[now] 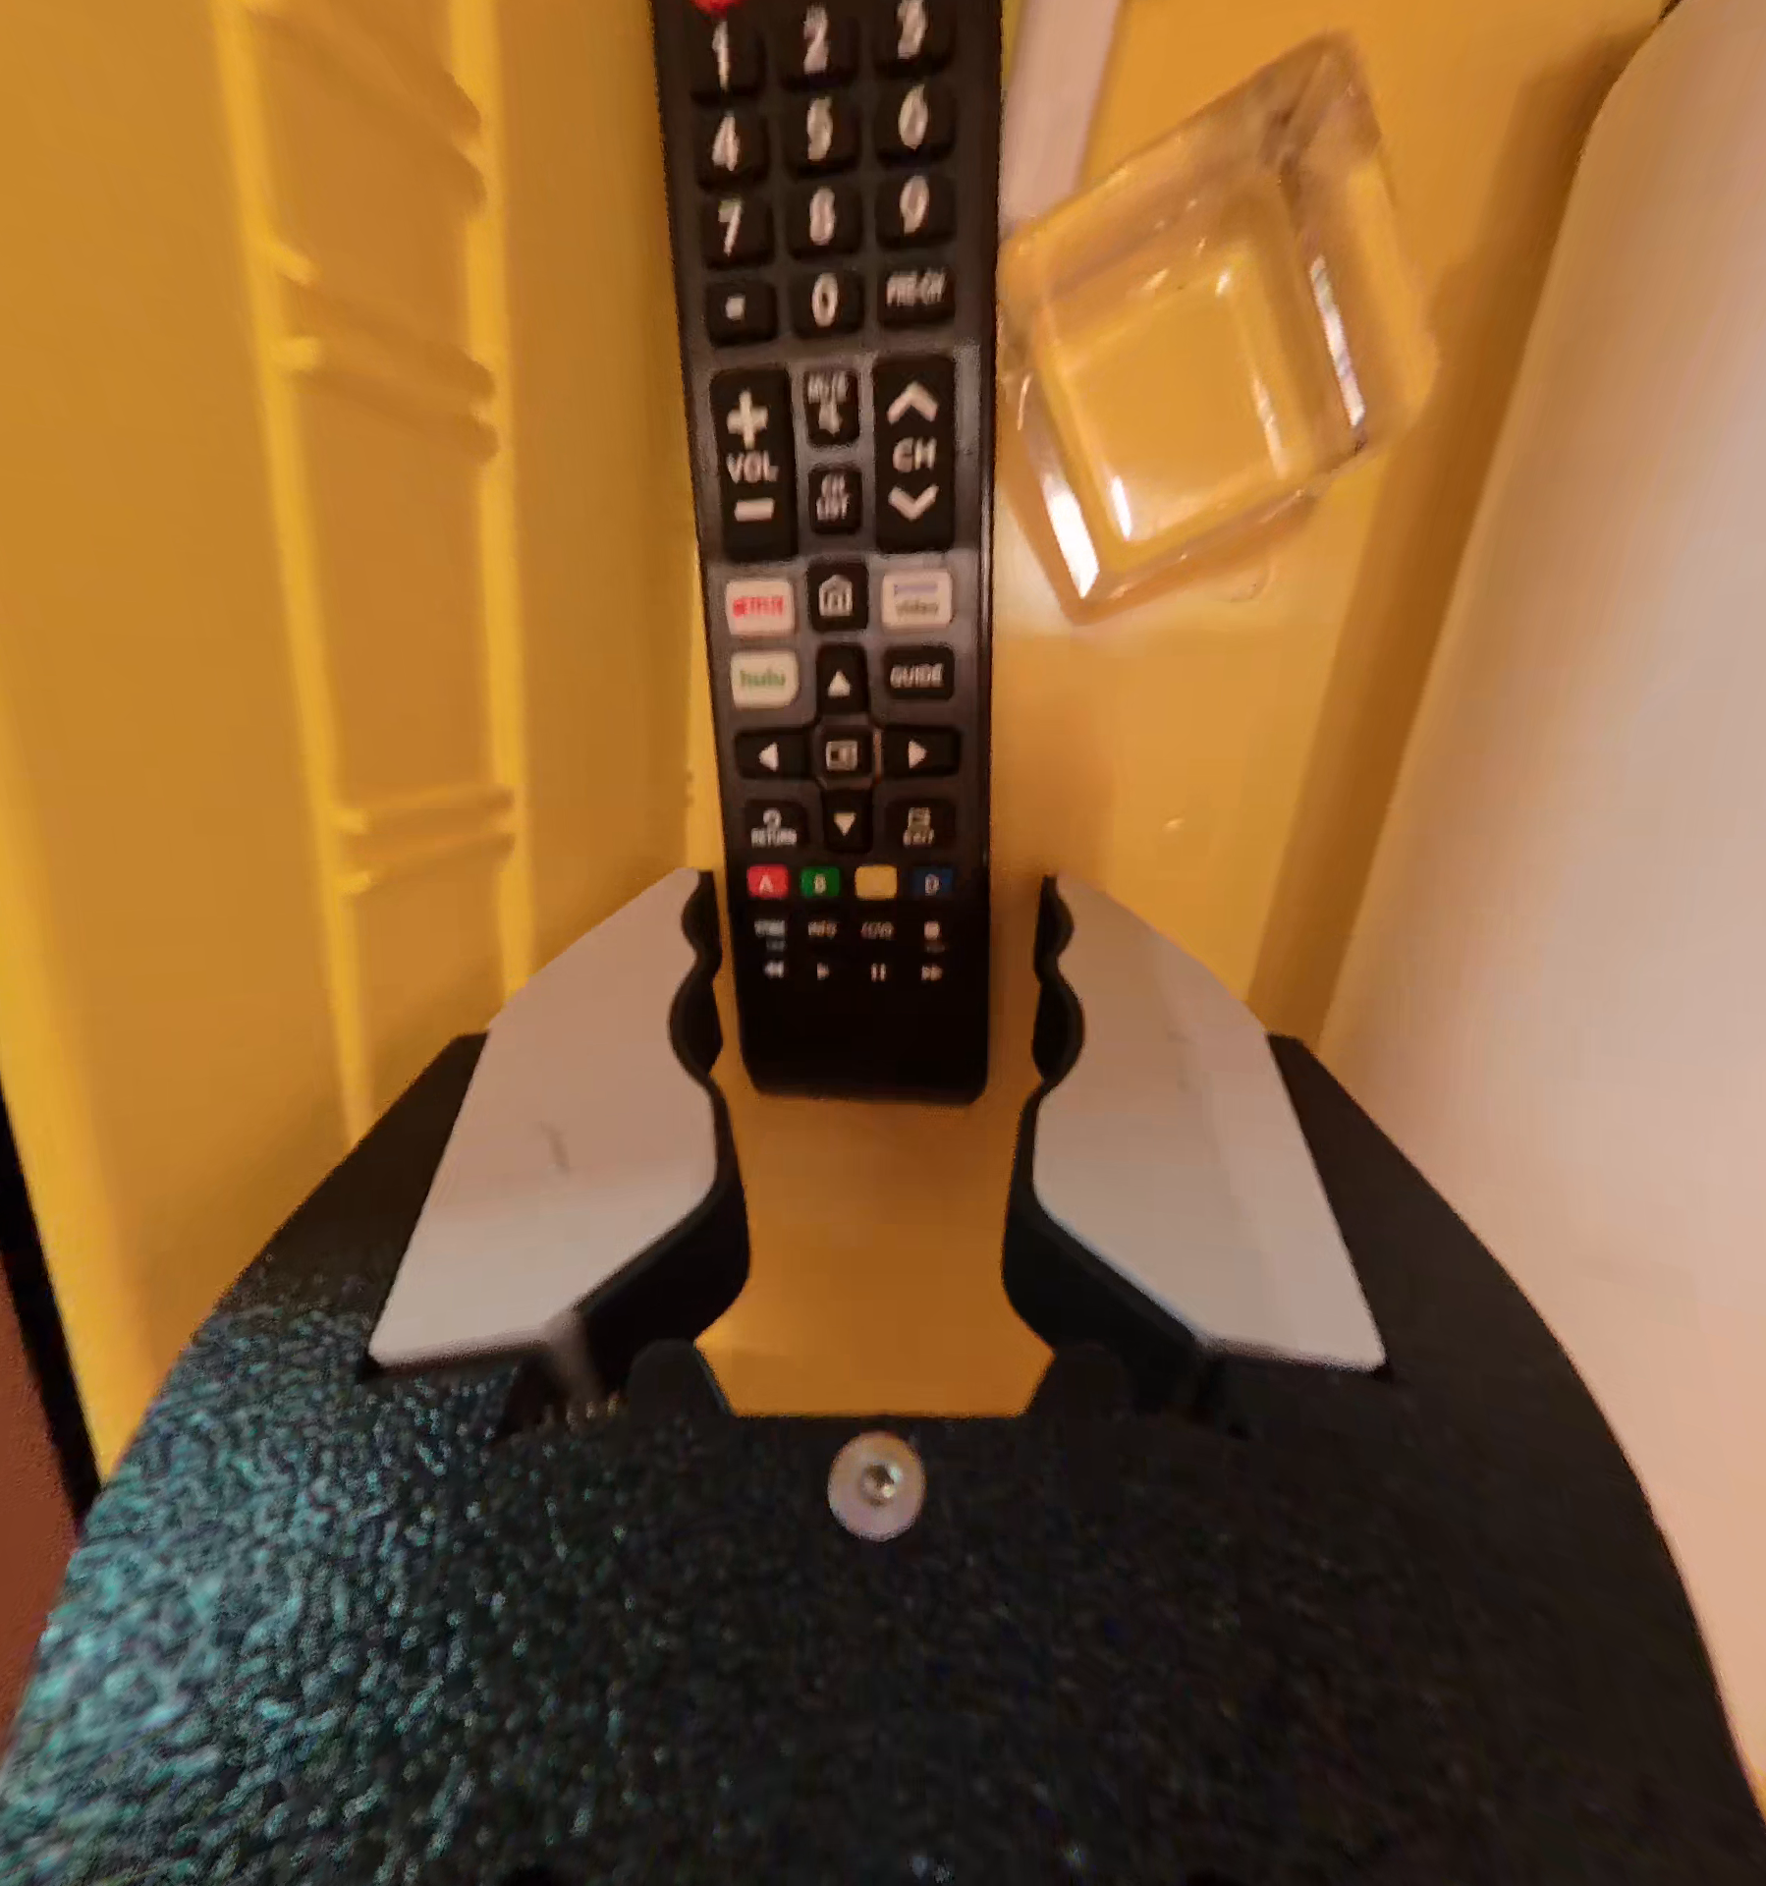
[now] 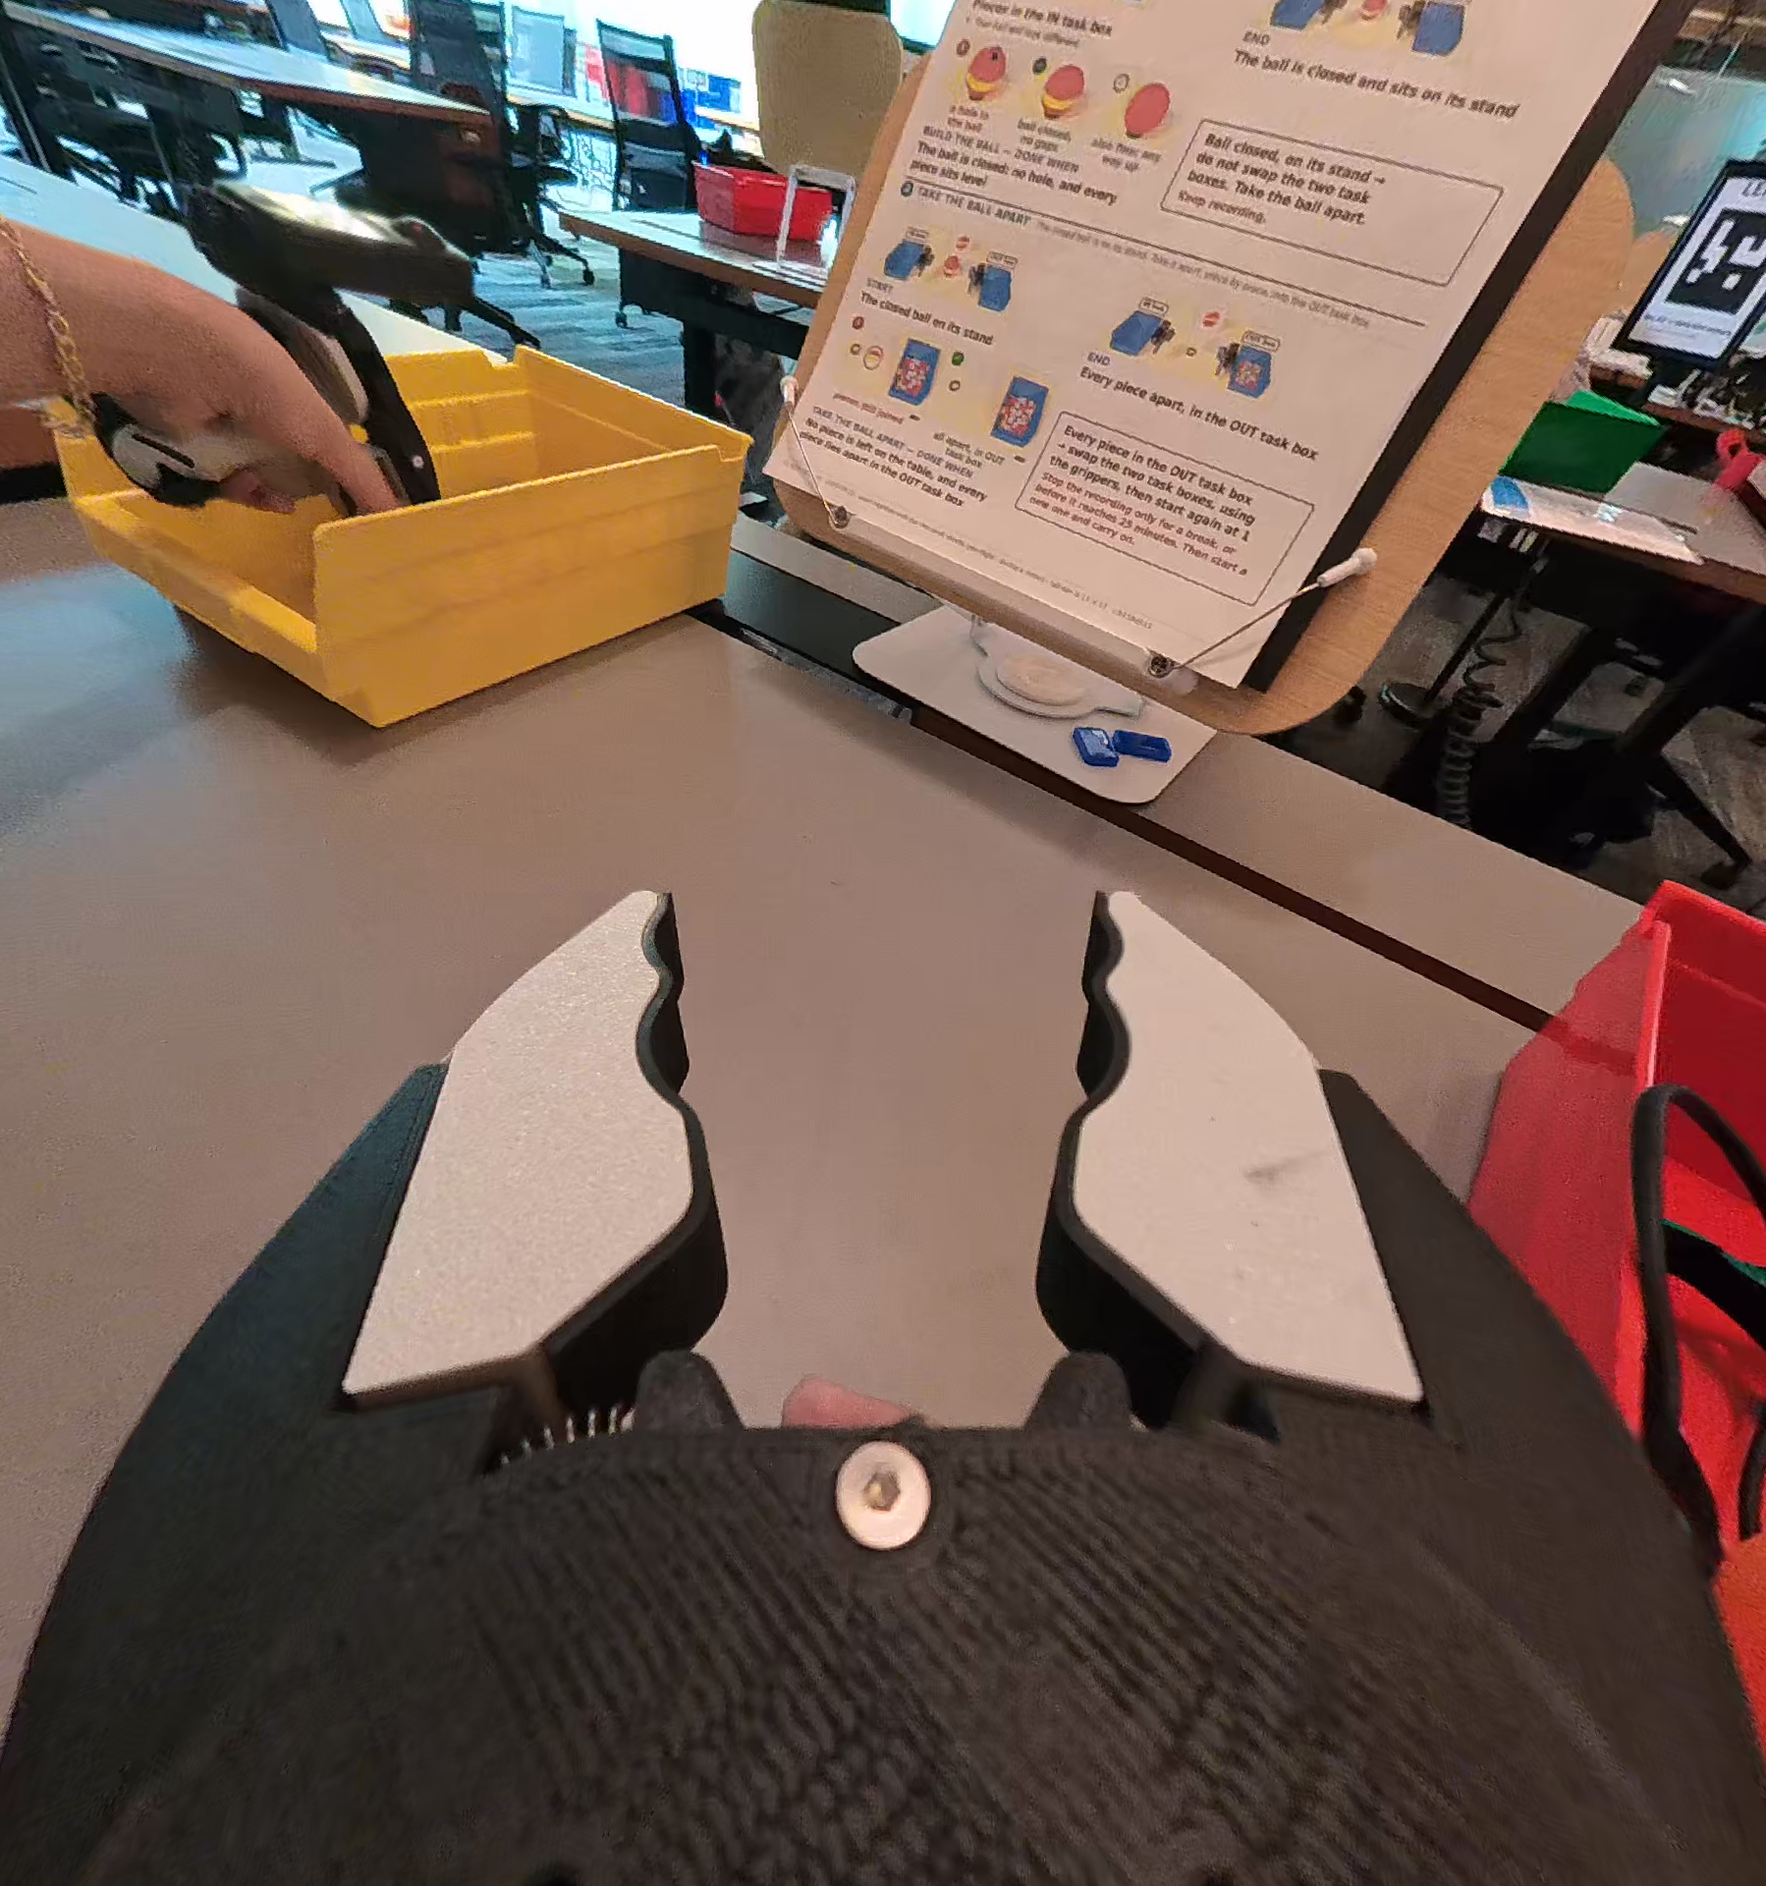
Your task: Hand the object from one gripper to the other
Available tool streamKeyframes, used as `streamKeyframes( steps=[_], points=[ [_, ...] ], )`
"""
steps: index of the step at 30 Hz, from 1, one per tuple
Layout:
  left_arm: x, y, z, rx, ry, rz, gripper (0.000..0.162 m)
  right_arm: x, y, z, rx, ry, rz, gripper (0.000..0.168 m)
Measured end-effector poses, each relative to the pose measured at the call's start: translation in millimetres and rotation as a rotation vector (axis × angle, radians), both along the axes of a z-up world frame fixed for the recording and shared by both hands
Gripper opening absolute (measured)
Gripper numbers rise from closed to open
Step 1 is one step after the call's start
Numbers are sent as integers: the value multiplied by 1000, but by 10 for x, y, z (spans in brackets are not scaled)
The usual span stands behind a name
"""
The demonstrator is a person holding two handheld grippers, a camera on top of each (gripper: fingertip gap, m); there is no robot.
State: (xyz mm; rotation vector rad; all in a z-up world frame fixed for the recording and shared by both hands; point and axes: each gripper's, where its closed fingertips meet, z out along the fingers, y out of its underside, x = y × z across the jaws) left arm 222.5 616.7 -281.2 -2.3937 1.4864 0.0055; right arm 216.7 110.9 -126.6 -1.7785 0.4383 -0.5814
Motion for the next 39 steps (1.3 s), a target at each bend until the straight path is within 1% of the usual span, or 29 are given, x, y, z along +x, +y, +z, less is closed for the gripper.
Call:
streamKeyframes(
  steps=[1, 3, 6, 9, 11, 13, 15, 17, 20, 22, 24, 27, 30, 33, 35, 37, 39],
  points=[
    [27, 6, -8, -4, -24, 6, 60, 8, -10, 3, -1, -9, -2, 76],
    [56, 1, -27, -41, -73, 34, 49, 19, -27, -14, -9, -8, -2, 76],
    [26, -37, -35, -74, -107, 28, 48, 44, -45, -32, -22, -18, -11, 76],
    [-111, -98, -25, -85, -72, 1, 48, 53, -56, -35, -37, -34, -15, 76],
    [-155, -107, 48, -77, -129, 6, 47, 60, -56, -20, -38, -51, -15, 76],
    [-149, -156, 228, -101, -247, 19, 47, 56, -44, -18, -29, -55, -8, 76],
    [-169, -229, 499, -114, -371, 1, 47, 48, -17, -17, -9, -55, 3, 76],
    [-252, -305, 733, -113, -447, -43, 47, 30, 26, -27, 10, -43, 16, 75],
    [-407, -418, 990, -145, -535, -87, 46, -4, 121, -45, 35, -28, 34, 74],
    [-485, -537, 1213, -183, -633, -127, 46, -71, 212, -66, 41, -21, 68, 74],
    [-552, -761, 1507, -244, -761, -194, 46, -173, 314, -55, 55, -25, 116, 75],
    [-665, -1304, 1924, -365, -931, -348, 46, -374, 506, 30, 118, -20, 212, 76],
    [-782, -1963, 2157, -487, -1035, -501, 46, -617, 748, 259, 304, 35, 327, 77],
    [-882, -2687, 2255, -643, -1121, -654, 46, -822, 935, 524, 532, 136, 437, 82],
    [-957, -3131, 2265, -753, -1156, -744, 46, -792, 984, 600, 629, 226, 435, 84],
    [-1016, -3496, 2224, -822, -1171, -819, 46, -744, 972, 673, 727, 350, 445, 92],
    [-1052, -3768, 2162, -843, -1176, -883, 46, -723, 877, 817, 861, 440, 484, 89]
  ],
)
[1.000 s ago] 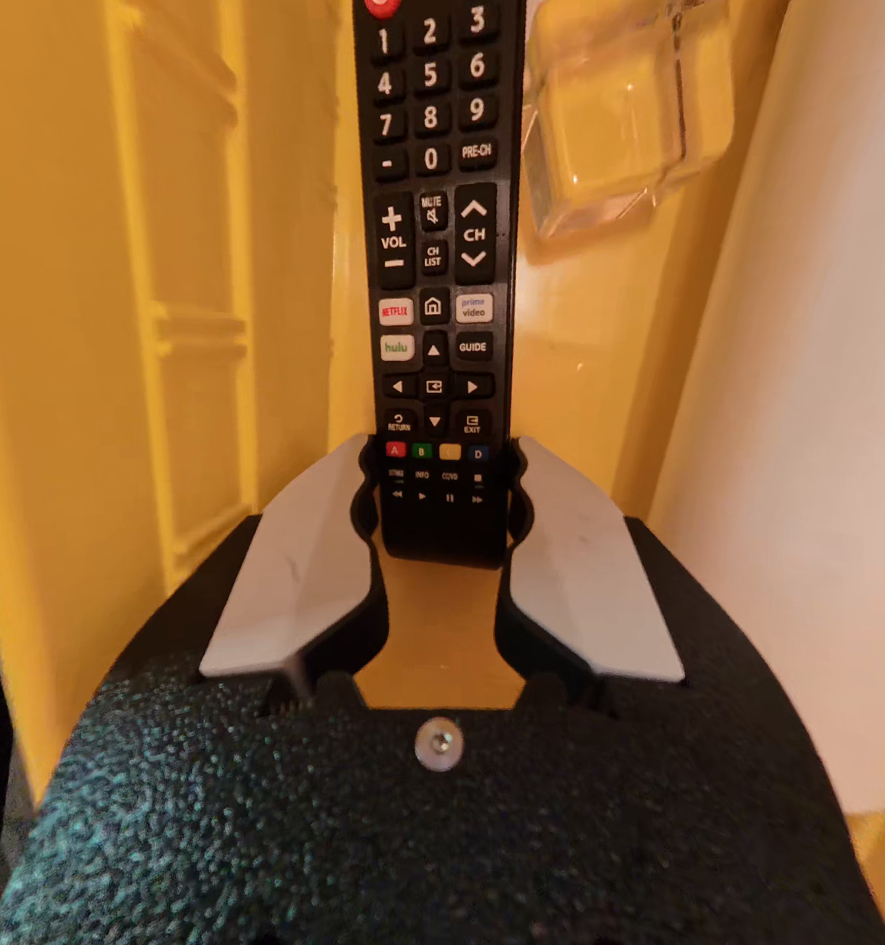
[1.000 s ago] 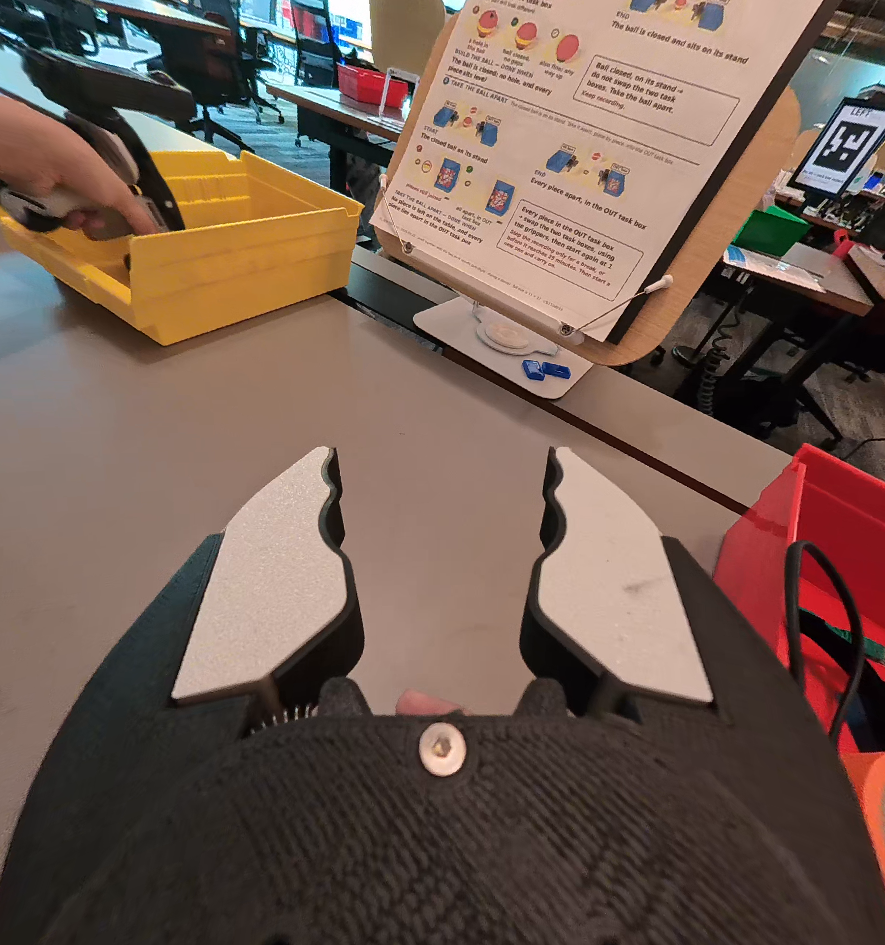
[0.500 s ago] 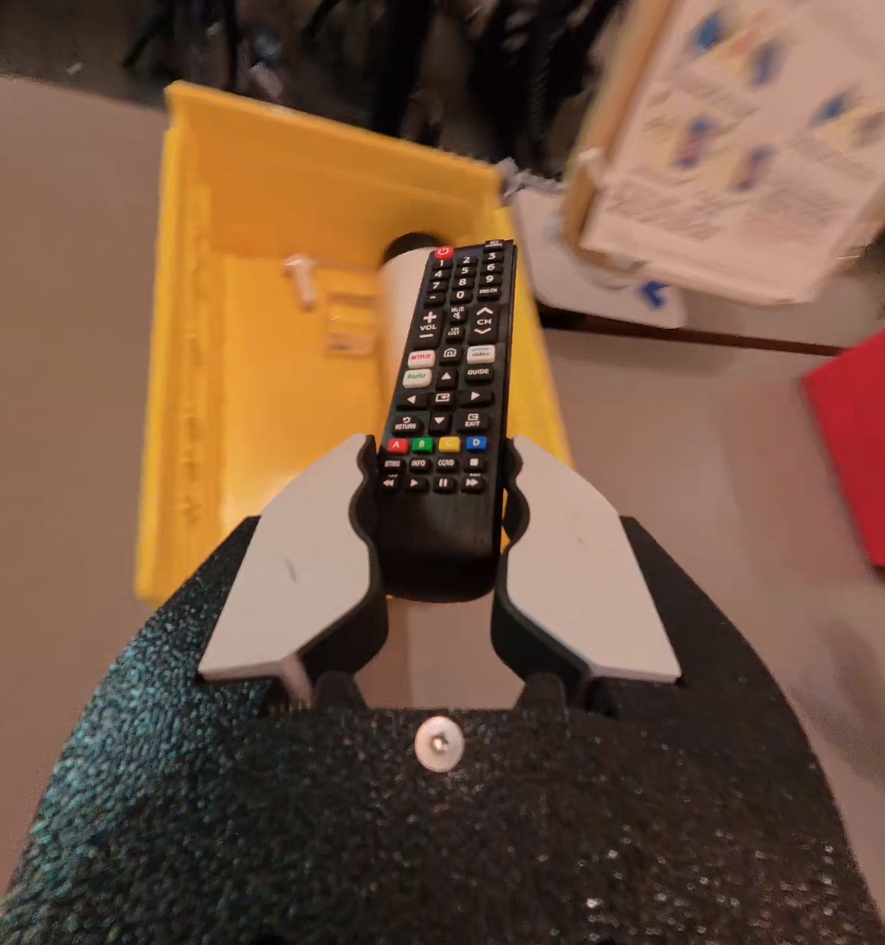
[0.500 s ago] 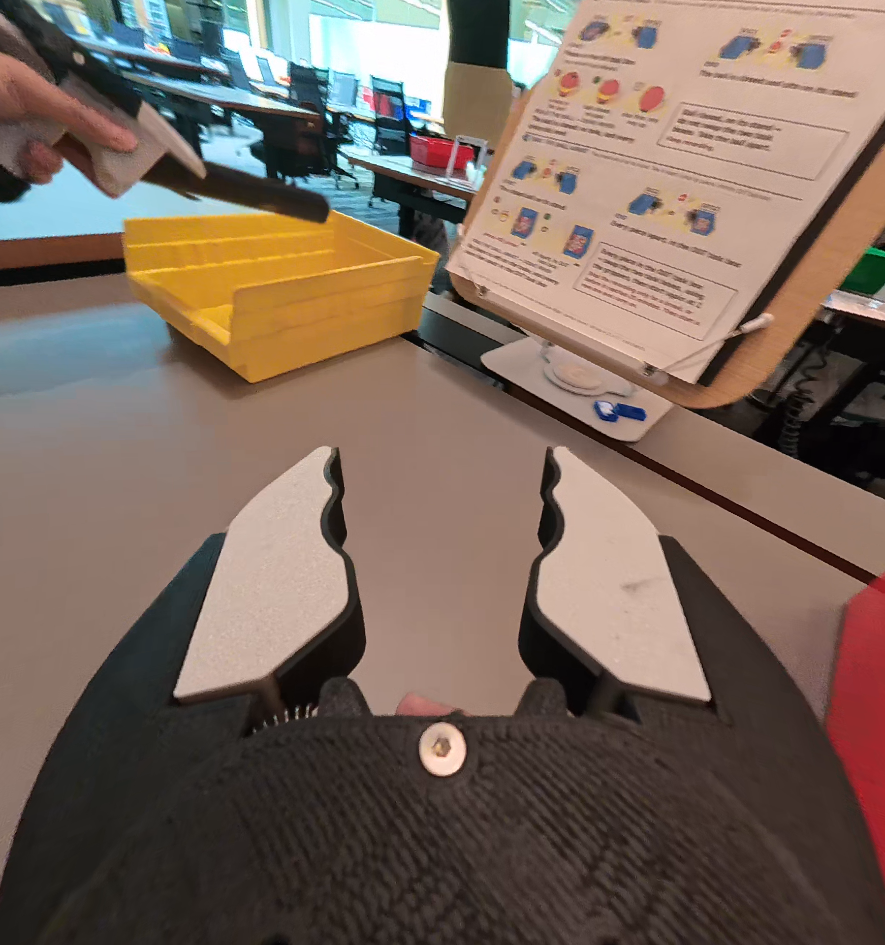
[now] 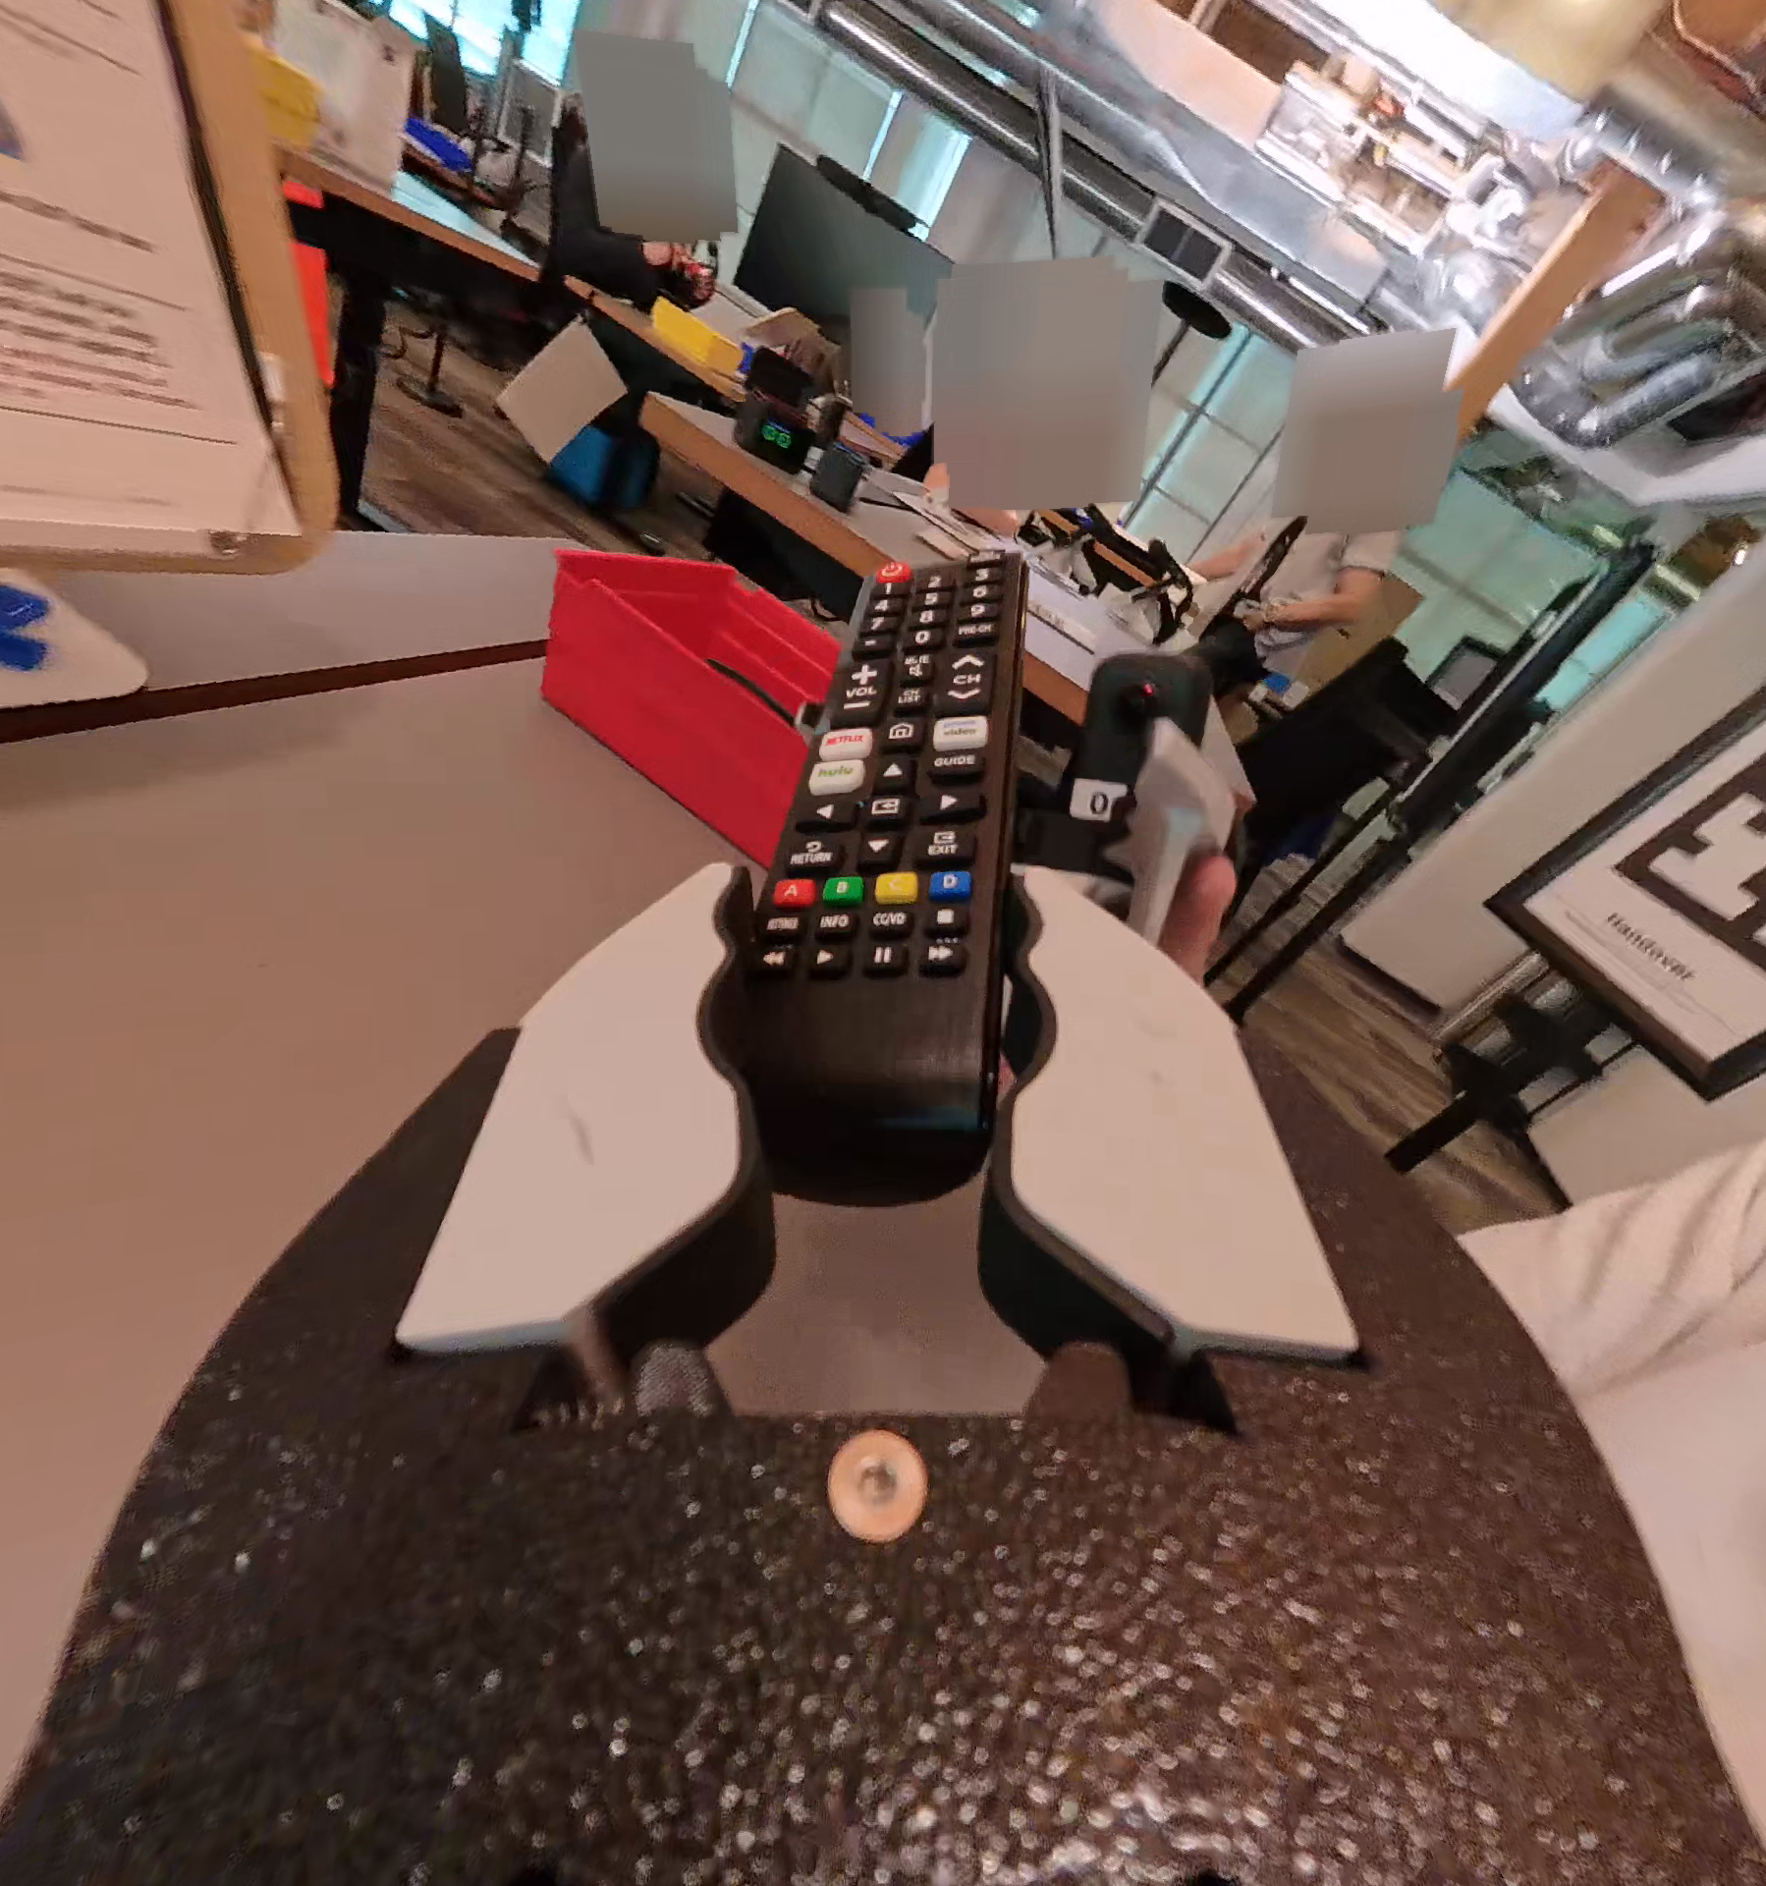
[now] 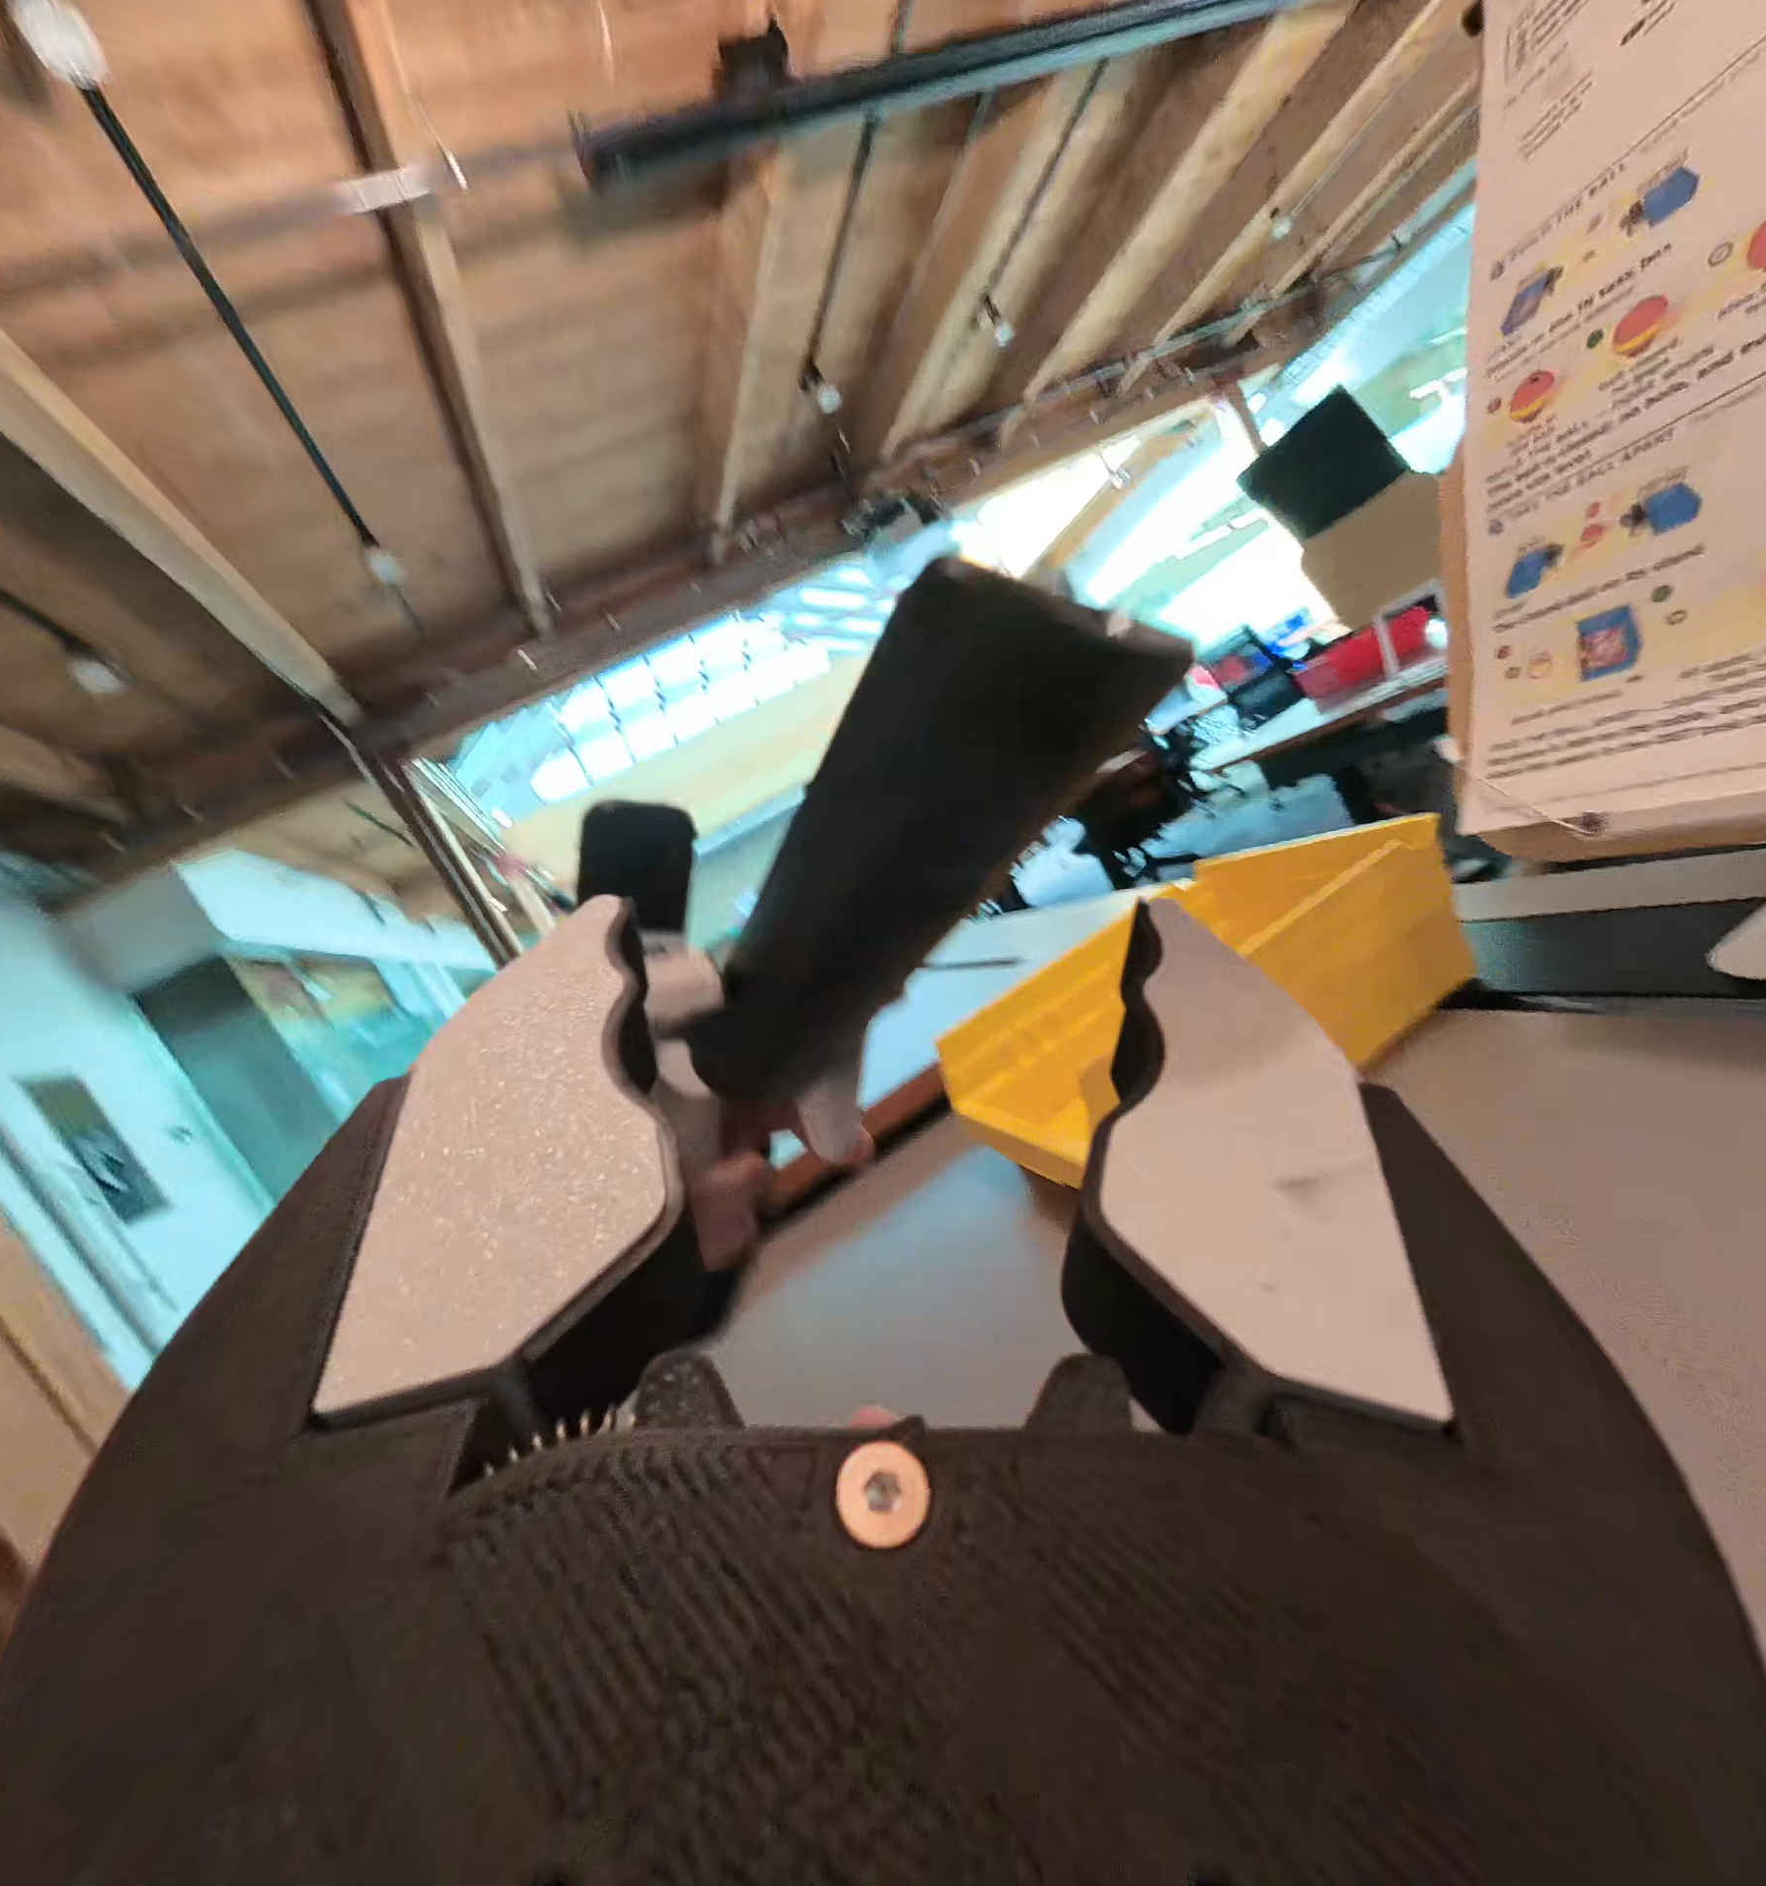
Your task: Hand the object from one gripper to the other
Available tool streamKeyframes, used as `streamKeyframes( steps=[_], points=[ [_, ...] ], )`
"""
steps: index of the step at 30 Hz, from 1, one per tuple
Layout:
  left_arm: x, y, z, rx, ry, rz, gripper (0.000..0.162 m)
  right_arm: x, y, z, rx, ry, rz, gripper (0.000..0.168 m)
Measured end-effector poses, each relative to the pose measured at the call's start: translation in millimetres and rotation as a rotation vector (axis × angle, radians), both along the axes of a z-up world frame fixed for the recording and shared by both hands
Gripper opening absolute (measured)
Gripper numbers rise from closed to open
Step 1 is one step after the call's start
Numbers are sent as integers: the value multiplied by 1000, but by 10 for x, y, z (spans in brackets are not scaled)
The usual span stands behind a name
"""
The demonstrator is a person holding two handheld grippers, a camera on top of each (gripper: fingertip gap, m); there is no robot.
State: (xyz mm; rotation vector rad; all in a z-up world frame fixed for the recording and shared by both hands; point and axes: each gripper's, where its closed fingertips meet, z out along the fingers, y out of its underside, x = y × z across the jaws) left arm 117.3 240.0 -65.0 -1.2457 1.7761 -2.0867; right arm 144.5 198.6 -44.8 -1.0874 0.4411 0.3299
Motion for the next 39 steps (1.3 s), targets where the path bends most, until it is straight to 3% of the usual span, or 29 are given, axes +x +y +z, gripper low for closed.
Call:
streamKeyframes(
  steps=[4, 6, 8, 12, 14, 18, 23, 28, 33, 36, 39],
  points=[
    [-26, -271, -98, 70, -65, -14, 46, 113, -132, -24, -3, 78, -33, 73],
    [-75, -313, 7, 26, -147, -15, 0, 177, -202, -55, 7, 103, -78, 65],
    [-53, -234, 116, -31, -200, 43, 0, 137, -249, -36, 52, 65, -57, 24],
    [220, -64, -372, 237, -148, 224, 0, 177, -36, -431, -183, -33, -61, 22],
    [231, -148, -577, 185, -70, 151, 0, 266, 12, -679, -297, -35, -61, 21],
    [223, -122, -746, 205, -71, 163, 0, 136, -33, -566, -245, -120, -35, 21],
    [129, -217, -672, 232, -135, 89, 42, 9, -146, -182, -116, -187, -30, 21],
    [-53, -374, -775, 272, -201, -57, 80, -335, -218, 29, 3, -214, 175, 21],
    [-320, -624, -861, 251, -246, -268, 75, -430, -310, 174, 124, -168, 250, 21],
    [-330, -716, -878, 229, -267, -290, 72, -448, -393, 252, 207, -124, 291, 21],
    [-323, -803, -862, 164, -277, -318, 58, -476, -454, 304, 271, -105, 318, 21]
  ],
)
